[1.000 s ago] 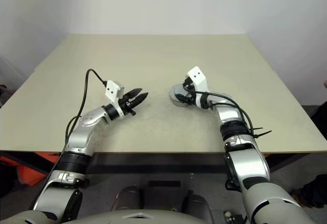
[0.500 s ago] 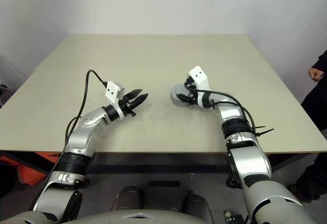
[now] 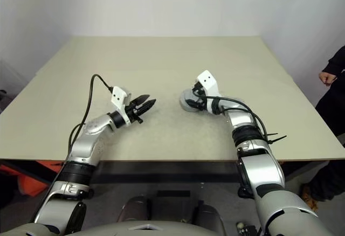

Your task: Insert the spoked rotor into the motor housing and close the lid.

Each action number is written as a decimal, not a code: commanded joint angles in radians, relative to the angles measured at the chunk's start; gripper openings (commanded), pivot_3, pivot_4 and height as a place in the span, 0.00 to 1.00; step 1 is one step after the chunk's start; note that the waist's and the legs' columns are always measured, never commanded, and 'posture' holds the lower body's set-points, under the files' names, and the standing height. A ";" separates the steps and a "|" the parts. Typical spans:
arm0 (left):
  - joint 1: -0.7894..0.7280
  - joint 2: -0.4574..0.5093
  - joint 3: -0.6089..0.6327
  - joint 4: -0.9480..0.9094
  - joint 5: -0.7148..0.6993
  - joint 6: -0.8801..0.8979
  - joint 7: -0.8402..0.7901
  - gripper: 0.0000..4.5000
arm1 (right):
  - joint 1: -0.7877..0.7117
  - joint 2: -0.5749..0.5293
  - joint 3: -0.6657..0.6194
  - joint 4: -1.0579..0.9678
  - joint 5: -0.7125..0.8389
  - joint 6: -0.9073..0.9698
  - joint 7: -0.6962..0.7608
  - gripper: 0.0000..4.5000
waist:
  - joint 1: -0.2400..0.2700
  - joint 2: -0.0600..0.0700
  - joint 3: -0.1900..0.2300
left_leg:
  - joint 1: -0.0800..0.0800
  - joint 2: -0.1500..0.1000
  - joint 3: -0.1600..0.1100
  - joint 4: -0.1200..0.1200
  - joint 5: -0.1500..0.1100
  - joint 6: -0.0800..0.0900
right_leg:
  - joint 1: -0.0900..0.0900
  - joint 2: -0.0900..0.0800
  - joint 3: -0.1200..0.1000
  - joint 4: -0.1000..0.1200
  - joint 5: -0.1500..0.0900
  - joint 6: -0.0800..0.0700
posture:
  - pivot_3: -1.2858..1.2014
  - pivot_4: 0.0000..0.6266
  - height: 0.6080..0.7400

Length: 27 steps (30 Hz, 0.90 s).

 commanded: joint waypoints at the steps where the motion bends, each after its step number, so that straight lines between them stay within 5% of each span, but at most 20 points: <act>1: -0.008 0.009 0.004 -0.046 -0.001 -0.003 -0.002 0.40 | -0.020 0.000 0.003 -0.001 -0.004 -0.023 -0.009 0.65 | 0.000 0.000 0.000 | 0.000 0.000 0.000 0.000 0.000 0.000 | 0.000 0.000 0.000 0.000 0.000 0.000 | 0.52 0.00 1.00; 9: -0.022 -0.009 0.019 -0.056 -0.030 0.042 0.023 0.40 | -0.019 -0.001 0.006 0.056 -0.017 -0.024 -0.019 0.65 | -0.001 0.000 0.000 | 0.002 0.000 0.000 0.000 0.000 0.000 | 0.002 0.000 0.000 0.000 0.000 0.000 | 0.52 0.00 1.00; 16: -0.195 -0.112 0.131 0.088 -0.172 0.261 0.129 0.40 | -0.028 0.008 0.009 0.066 -0.017 -0.025 -0.029 0.65 | 0.000 0.000 0.000 | 0.004 0.000 0.000 0.000 0.000 0.000 | 0.004 0.000 0.000 0.001 0.001 -0.001 | 0.52 0.00 1.00; 22: -0.394 -0.181 0.191 0.371 -0.214 0.368 0.155 0.00 | -0.026 0.019 0.007 0.031 -0.010 -0.017 -0.032 0.65 | -0.003 0.000 0.000 | 0.005 0.000 0.000 0.000 0.001 0.001 | 0.004 0.000 0.000 0.000 0.001 -0.001 | 0.52 0.00 1.00; 27: -0.510 -0.219 0.177 0.592 -0.178 0.376 0.128 0.00 | -0.008 0.023 0.003 -0.027 -0.001 0.000 -0.032 0.65 | -0.006 0.000 0.000 | 0.003 0.000 0.001 0.000 0.001 0.002 | 0.002 0.000 0.000 0.000 0.001 -0.001 | 0.52 0.00 1.00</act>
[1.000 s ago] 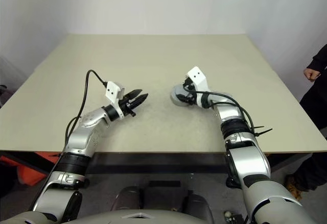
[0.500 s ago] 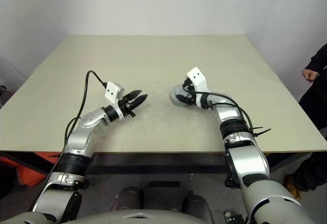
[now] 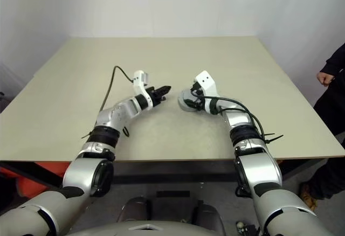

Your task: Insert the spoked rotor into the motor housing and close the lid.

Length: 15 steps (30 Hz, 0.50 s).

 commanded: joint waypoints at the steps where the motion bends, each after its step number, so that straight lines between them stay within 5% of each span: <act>1: -0.084 -0.019 -0.024 0.118 0.045 -0.013 -0.017 0.00 | 0.007 0.004 0.003 -0.067 0.004 0.016 -0.011 0.65 | 0.000 0.000 0.000 | 0.000 0.000 0.000 0.000 0.000 0.000 | 0.000 0.000 0.000 0.000 0.000 0.000 | 0.52 0.00 1.00; 9: -0.176 -0.058 -0.035 0.341 0.143 -0.034 0.075 0.00 | 0.035 0.002 -0.009 -0.159 0.018 0.052 -0.030 0.65 | 0.004 0.000 0.000 | -0.001 0.000 0.000 -0.001 0.000 0.002 | 0.000 0.000 0.000 -0.001 0.000 0.000 | 0.52 0.00 1.00; 15: -0.167 -0.047 0.014 0.318 0.115 -0.090 -0.011 0.00 | 0.043 -0.004 -0.015 -0.173 0.023 0.064 -0.042 0.65 | 0.007 -0.001 0.000 | 0.000 0.000 -0.001 -0.001 0.000 0.003 | 0.000 0.000 0.000 -0.002 0.000 0.000 | 0.52 0.00 1.00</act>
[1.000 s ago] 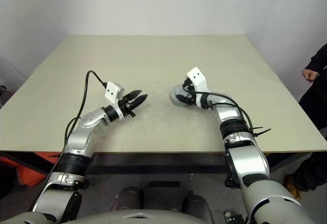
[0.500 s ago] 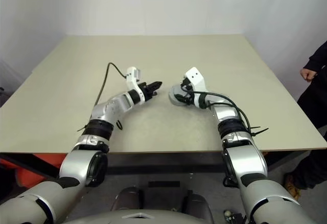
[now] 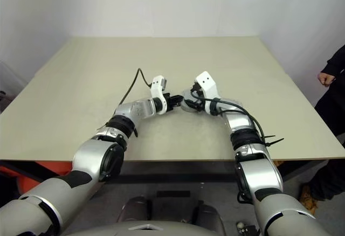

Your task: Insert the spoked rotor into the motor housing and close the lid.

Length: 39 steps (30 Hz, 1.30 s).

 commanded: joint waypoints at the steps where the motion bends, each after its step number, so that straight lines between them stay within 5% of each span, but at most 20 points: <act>1: 0.005 0.018 0.030 -0.027 -0.013 -0.028 -0.035 0.00 | -0.015 -0.004 -0.014 -0.045 0.019 -0.006 -0.008 0.65 | 0.000 0.000 0.000 | 0.000 0.000 0.000 0.000 0.000 0.000 | 0.000 0.000 0.000 0.000 0.000 0.000 | 0.52 0.00 1.00; 6: 0.053 0.042 0.066 -0.141 -0.048 -0.048 -0.079 0.00 | -0.031 0.004 -0.011 -0.019 0.018 -0.014 -0.009 0.65 | -0.001 0.000 0.000 | -0.001 0.000 0.000 0.000 0.000 0.000 | -0.001 0.000 0.000 0.000 0.000 0.000 | 0.52 0.00 1.00; 11: 0.206 0.068 0.107 -0.452 -0.137 0.017 -0.109 0.00 | -0.053 0.026 -0.033 0.014 0.052 0.007 0.010 0.65 | -0.006 0.000 0.000 | 0.000 0.001 0.000 -0.001 0.000 0.000 | -0.001 0.000 0.000 0.000 0.000 0.000 | 0.52 0.00 1.00; 16: 0.376 0.105 0.106 -0.720 -0.179 0.103 -0.070 0.00 | -0.048 0.034 -0.028 -0.002 0.049 -0.002 0.016 1.00 | -0.015 0.000 0.001 | -0.001 0.001 0.000 -0.002 0.000 0.000 | -0.002 0.000 0.000 0.000 0.000 -0.001 | 0.52 0.00 1.00; 25: 0.511 0.147 0.152 -0.902 -0.251 0.173 0.007 0.00 | -0.059 0.045 -0.103 -0.127 0.175 0.093 0.066 1.00 | -0.018 0.001 0.001 | -0.004 0.001 0.000 -0.002 -0.001 0.001 | -0.003 0.000 0.000 -0.002 0.000 -0.001 | 0.52 0.00 1.00; 31: 0.527 0.138 0.135 -0.922 -0.258 0.166 0.030 0.00 | -0.140 0.038 -0.158 0.008 0.150 0.033 -0.112 1.00 | -0.023 0.001 0.001 | -0.004 0.001 0.000 -0.002 0.000 0.000 | -0.004 0.000 0.000 -0.002 0.000 -0.001 | 0.52 0.00 1.00; 34: 0.530 0.135 0.129 -0.930 -0.259 0.161 0.038 0.00 | -0.178 0.027 -0.176 0.120 0.124 -0.020 -0.232 0.86 | -0.023 0.001 0.001 | -0.004 0.001 0.001 -0.002 0.001 -0.002 | -0.004 0.000 0.000 -0.002 0.000 -0.001 | 0.52 0.00 1.00; 39: 0.543 0.140 0.123 -0.938 -0.260 0.156 0.042 0.00 | -0.205 0.016 -0.170 0.228 0.092 -0.068 -0.331 0.46 | -0.026 0.001 0.001 | -0.007 0.000 0.003 -0.003 0.001 -0.002 | -0.006 0.000 0.000 -0.003 0.000 -0.001 | 0.52 0.00 1.00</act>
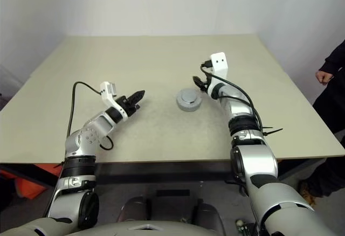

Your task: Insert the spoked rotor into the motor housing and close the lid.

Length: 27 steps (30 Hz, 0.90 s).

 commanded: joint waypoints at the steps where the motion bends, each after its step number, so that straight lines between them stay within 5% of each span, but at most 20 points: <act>1: 0.000 0.008 -0.004 -0.051 -0.017 -0.013 0.003 0.00 | -0.049 -0.020 0.003 0.051 -0.040 -0.057 -0.073 0.38 | -0.001 0.000 0.000 | -0.001 0.000 0.000 0.000 0.000 0.000 | -0.001 0.000 0.000 0.000 0.000 0.000 | 0.52 0.00 1.00; 3: 0.002 0.010 -0.004 -0.053 -0.018 -0.015 0.004 0.00 | -0.054 -0.020 0.006 0.079 -0.049 -0.072 -0.085 0.22 | -0.001 0.000 0.000 | -0.003 0.000 0.000 0.000 0.000 0.000 | -0.003 0.000 0.000 0.000 0.000 0.000 | 0.52 0.00 1.00; 27: 0.011 0.036 -0.014 -0.078 -0.014 -0.032 0.014 0.00 | -0.024 0.035 0.033 0.214 -0.085 -0.120 0.008 0.22 | -0.004 0.000 0.000 | -0.004 0.000 0.000 0.002 0.000 0.000 | -0.005 0.000 0.000 0.003 0.000 0.000 | 0.52 0.00 1.00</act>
